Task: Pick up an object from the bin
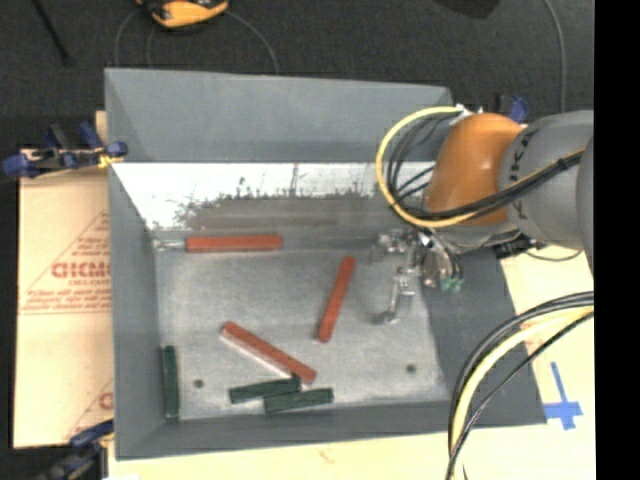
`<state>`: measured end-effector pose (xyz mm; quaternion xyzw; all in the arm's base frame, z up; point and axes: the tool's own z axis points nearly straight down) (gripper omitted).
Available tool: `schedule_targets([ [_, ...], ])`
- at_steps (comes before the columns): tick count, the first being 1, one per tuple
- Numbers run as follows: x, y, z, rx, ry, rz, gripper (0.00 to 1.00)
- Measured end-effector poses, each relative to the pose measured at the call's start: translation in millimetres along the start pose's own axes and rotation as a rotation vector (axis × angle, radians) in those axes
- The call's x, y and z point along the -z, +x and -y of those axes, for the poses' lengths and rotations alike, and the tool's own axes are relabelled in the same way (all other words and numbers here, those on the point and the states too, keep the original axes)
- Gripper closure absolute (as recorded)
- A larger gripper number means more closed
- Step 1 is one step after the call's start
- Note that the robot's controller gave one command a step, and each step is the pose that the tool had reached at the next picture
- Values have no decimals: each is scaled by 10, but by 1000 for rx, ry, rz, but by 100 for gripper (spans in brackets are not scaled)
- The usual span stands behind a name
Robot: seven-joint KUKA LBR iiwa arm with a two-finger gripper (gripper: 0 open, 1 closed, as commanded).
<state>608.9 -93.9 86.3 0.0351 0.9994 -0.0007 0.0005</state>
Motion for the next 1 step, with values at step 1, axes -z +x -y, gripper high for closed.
schedule_targets([
  [1, -60, -54, -331, 126, 0, 5, 0],
])
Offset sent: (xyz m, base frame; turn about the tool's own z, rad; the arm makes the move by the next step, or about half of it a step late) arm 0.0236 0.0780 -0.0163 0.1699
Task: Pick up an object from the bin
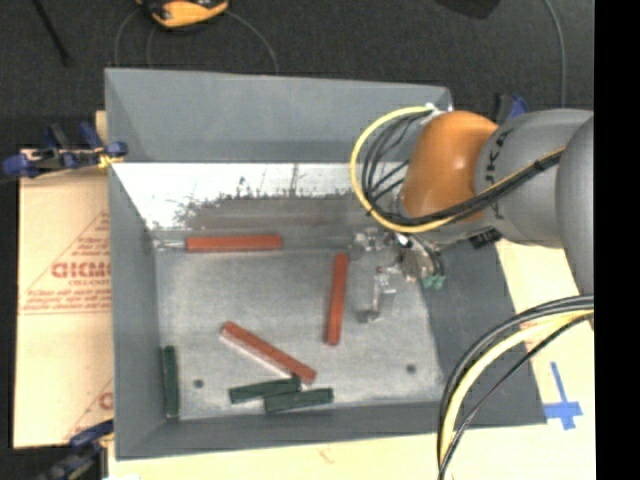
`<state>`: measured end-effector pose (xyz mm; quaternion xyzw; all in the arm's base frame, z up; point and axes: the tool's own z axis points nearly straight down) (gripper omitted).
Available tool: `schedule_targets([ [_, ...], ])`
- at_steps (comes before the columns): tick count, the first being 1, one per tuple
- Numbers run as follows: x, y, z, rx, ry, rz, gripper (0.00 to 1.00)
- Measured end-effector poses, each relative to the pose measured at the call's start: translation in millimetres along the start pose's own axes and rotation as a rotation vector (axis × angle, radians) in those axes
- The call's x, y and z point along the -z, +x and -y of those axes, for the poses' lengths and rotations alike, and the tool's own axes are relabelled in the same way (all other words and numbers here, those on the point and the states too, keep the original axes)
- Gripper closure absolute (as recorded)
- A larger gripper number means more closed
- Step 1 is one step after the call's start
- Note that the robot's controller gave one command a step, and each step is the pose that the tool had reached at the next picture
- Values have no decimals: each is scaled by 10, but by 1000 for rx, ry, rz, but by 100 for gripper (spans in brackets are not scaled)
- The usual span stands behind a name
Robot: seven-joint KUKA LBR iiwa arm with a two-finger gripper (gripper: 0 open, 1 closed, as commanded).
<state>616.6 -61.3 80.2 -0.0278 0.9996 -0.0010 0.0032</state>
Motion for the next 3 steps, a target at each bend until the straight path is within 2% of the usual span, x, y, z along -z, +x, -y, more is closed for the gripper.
schedule_targets([
  [1, -54, -122, -272, -238, -2, 0, 0],
  [2, -74, -46, -489, -187, -1, -3, 0],
  [3, -73, 77, -841, 175, -2, -2, 100],
])
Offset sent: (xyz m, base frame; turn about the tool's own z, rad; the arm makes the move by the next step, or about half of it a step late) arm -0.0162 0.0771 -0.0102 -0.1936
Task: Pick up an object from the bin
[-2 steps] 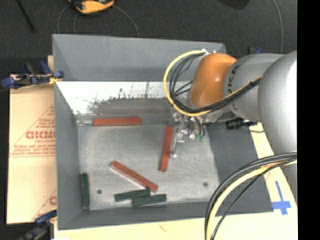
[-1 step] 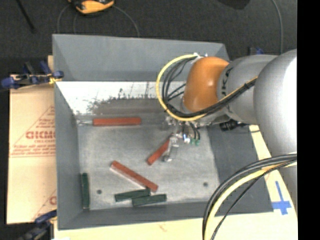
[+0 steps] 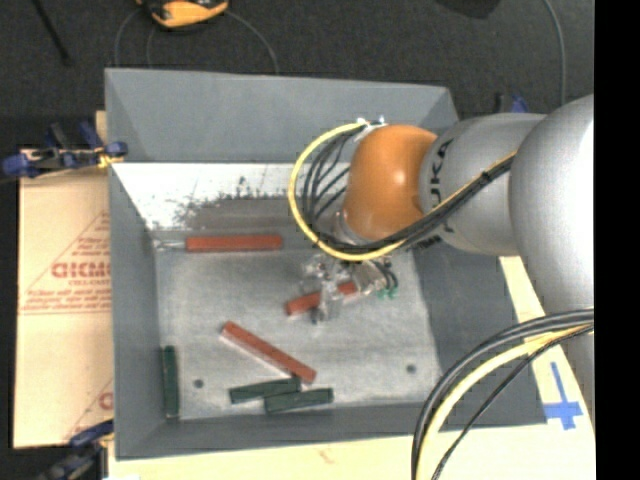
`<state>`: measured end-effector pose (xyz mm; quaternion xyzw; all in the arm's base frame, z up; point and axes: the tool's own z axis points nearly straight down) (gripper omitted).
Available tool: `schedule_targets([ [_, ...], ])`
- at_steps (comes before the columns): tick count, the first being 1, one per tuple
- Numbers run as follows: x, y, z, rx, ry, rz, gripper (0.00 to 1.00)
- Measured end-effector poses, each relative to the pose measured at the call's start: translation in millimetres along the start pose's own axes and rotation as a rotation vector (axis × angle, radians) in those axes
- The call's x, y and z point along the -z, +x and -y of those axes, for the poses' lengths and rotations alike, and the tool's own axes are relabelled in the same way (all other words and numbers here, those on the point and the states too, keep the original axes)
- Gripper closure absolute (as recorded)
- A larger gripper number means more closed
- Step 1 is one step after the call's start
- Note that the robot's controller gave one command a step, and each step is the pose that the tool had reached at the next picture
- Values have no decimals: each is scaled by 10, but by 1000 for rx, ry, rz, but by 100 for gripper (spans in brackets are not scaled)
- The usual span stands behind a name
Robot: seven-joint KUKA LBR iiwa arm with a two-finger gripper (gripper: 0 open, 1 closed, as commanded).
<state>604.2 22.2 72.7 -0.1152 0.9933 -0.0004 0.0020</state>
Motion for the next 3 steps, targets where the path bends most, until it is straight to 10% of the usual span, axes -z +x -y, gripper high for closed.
schedule_targets([
  [2, 212, -43, -58, -10, -1, -1, 100],
  [3, 2004, 221, 394, -48, 2, 5, 100],
])
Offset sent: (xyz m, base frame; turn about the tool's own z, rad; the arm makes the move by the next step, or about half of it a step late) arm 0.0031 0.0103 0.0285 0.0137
